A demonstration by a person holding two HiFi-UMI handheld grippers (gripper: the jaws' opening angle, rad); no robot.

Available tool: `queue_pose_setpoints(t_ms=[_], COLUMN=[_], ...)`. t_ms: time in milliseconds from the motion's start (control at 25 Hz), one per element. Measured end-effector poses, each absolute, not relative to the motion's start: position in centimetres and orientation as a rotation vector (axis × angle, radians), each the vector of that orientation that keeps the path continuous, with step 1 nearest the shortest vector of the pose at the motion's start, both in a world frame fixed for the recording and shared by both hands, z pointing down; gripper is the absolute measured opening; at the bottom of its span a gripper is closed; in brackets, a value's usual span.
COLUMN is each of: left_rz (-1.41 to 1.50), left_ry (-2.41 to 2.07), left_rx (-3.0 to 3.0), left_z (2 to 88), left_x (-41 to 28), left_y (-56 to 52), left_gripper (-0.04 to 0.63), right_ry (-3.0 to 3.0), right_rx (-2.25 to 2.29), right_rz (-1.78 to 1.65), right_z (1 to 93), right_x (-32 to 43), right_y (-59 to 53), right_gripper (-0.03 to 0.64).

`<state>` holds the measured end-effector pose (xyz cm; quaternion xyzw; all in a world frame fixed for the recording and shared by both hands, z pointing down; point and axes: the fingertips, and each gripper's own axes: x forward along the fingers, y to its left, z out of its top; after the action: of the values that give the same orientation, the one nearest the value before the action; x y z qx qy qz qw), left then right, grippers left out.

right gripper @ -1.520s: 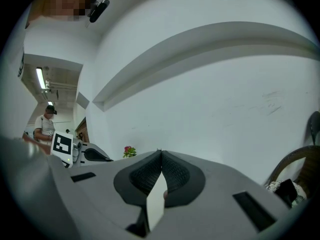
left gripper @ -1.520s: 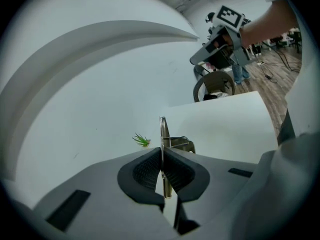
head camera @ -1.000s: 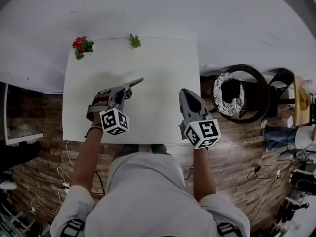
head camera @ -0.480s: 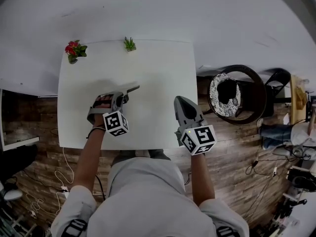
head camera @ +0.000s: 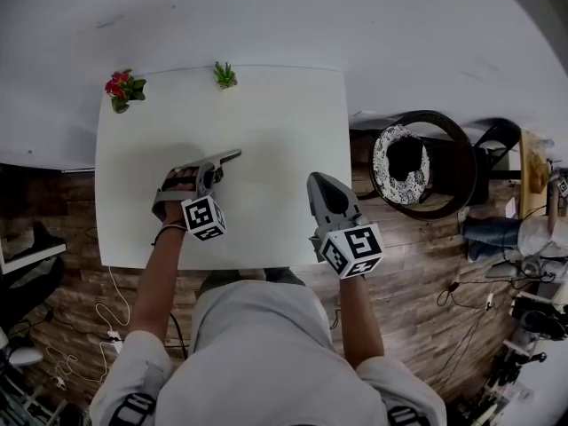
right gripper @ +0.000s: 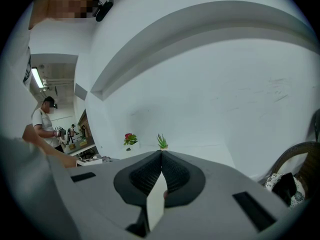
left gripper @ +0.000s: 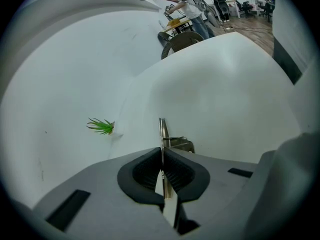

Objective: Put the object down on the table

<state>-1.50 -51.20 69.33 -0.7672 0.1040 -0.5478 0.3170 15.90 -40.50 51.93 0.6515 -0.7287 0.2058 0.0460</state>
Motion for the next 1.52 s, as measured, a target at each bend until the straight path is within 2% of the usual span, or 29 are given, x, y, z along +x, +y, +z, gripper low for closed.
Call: queue_pose_setpoints(t_ms=[400,640,920,1160,1520], left_rz=[-1.452,-1.481,-1.501,-1.536,-1.432], left_ry=[0.263,0.226,0.234,0.259,0.463], left_rx=[-2.064,-2.086,-2.151,-2.299,-2.622], left_z=[70.0,71.0,71.0,71.1,68.0], left_x=[-1.2,-1.2,-1.3,-1.2,-0.9], left_y=[-51.1,-50.3,-50.2,-49.1,-47.8], left_gripper=[0.027,0.068,0.078,0.146,0.152], right_ry=[-2.232,-2.226,-2.227,-2.231,-2.268], right_rx=[1.971,1.973,1.976,1.980,1.962], right_rz=[0.636,0.640,0.641,0.629,0.593], right_z=[52.3,52.3,52.3,52.0,51.0], right_x=[15.5,15.4,15.3,15.3,14.7], right_y=[-41.6,-41.5,-41.4,-40.9,-39.9], right_gripper=[0.009,0.009,0.009,0.009,0.009])
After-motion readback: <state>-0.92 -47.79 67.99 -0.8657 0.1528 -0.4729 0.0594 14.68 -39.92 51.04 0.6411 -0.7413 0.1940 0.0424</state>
